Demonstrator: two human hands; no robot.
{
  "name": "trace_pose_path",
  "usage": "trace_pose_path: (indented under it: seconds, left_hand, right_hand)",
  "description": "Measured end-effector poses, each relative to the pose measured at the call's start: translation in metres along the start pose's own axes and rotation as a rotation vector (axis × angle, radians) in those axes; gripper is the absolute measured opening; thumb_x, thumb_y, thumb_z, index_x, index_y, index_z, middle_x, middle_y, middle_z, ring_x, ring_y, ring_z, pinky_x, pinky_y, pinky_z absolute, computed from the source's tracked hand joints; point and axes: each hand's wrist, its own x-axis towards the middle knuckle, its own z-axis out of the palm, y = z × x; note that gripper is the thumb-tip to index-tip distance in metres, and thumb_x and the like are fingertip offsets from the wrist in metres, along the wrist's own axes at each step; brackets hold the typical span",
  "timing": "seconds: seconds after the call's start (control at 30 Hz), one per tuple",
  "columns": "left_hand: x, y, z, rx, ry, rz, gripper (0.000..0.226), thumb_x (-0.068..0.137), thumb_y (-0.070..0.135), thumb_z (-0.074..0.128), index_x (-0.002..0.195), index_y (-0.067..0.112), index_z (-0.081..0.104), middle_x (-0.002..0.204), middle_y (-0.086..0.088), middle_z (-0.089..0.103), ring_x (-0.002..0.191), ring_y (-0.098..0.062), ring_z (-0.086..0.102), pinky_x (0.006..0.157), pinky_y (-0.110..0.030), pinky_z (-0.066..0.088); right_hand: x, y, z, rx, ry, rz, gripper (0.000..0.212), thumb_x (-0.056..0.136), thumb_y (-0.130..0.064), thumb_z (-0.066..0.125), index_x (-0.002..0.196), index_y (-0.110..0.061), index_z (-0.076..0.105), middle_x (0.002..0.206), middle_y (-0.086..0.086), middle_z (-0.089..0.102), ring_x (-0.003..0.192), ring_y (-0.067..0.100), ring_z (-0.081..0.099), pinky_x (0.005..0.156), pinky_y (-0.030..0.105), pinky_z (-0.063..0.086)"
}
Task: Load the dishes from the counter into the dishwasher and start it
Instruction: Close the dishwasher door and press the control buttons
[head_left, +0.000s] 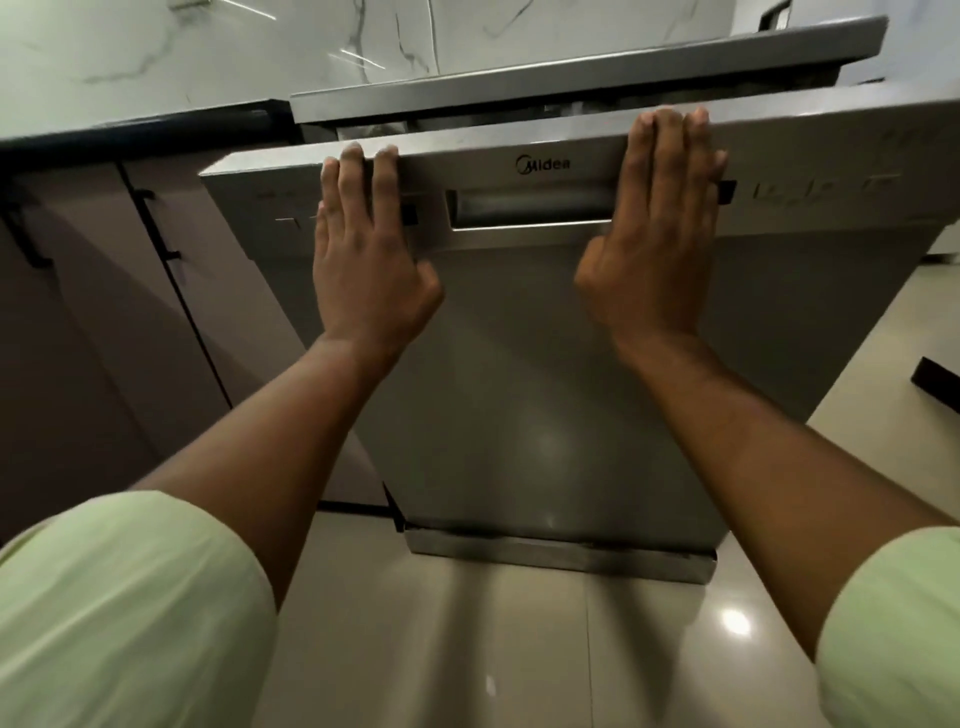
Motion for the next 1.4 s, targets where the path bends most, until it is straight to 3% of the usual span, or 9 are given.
trace_pose_path:
  seconds: [0.43,0.67,0.93,1.1,1.4]
  left_hand:
    - [0.059,-0.011,0.065,-0.132,0.078,0.029,0.088,0.071,0.013,0.052,0.155,0.009,0.025,0.161,-0.021,0.019,0.150,-0.041,0.011,0.120,-0.051,0.022]
    - [0.055,-0.023,0.109,-0.111,-0.010,0.074,0.095,0.076,0.017,0.057,0.158,0.008,0.011,0.164,-0.021,0.001,0.151,-0.040,0.003,0.123,-0.051,0.011]
    - [0.015,-0.028,0.154,-0.074,-0.130,0.040,0.093,0.083,0.017,0.058,0.158,0.006,0.003,0.164,-0.020,-0.006,0.152,-0.037,-0.005,0.124,-0.048,0.005]
    - [0.005,-0.036,0.166,-0.062,-0.182,0.050,0.093,0.082,0.013,0.060,0.158,0.005,0.008,0.165,-0.018,-0.003,0.152,-0.036,0.000,0.123,-0.049,0.012]
    - [0.012,-0.037,0.179,-0.061,-0.128,0.033,0.092,0.077,0.010,0.064,0.156,0.003,0.018,0.163,-0.020,0.012,0.150,-0.038,0.012,0.120,-0.050,0.023]
  right_hand:
    - [0.030,0.013,0.067,-0.059,-0.102,0.027,0.072,0.088,-0.020,0.047,0.153,0.001,0.021,0.160,0.019,0.019,0.149,0.035,0.015,0.121,0.048,0.015]
    - [-0.018,0.036,0.098,-0.104,-0.276,0.112,0.087,0.093,-0.040,0.056,0.154,0.002,0.011,0.162,0.021,0.005,0.150,0.036,0.007,0.121,0.046,0.016]
    - [-0.047,0.037,0.127,-0.168,-0.341,-0.089,0.087,0.082,-0.033,0.068,0.149,0.004,0.026,0.158,0.024,0.019,0.147,0.037,0.019,0.117,0.055,0.022]
    - [-0.047,0.036,0.140,-0.180,-0.346,-0.076,0.082,0.087,-0.032,0.061,0.151,0.003,0.024,0.160,0.022,0.017,0.148,0.037,0.017,0.116,0.058,0.022]
    - [-0.048,0.030,0.163,-0.160,-0.311,-0.022,0.076,0.091,-0.033,0.052,0.151,0.003,0.023,0.160,0.022,0.017,0.148,0.038,0.015,0.117,0.061,0.014]
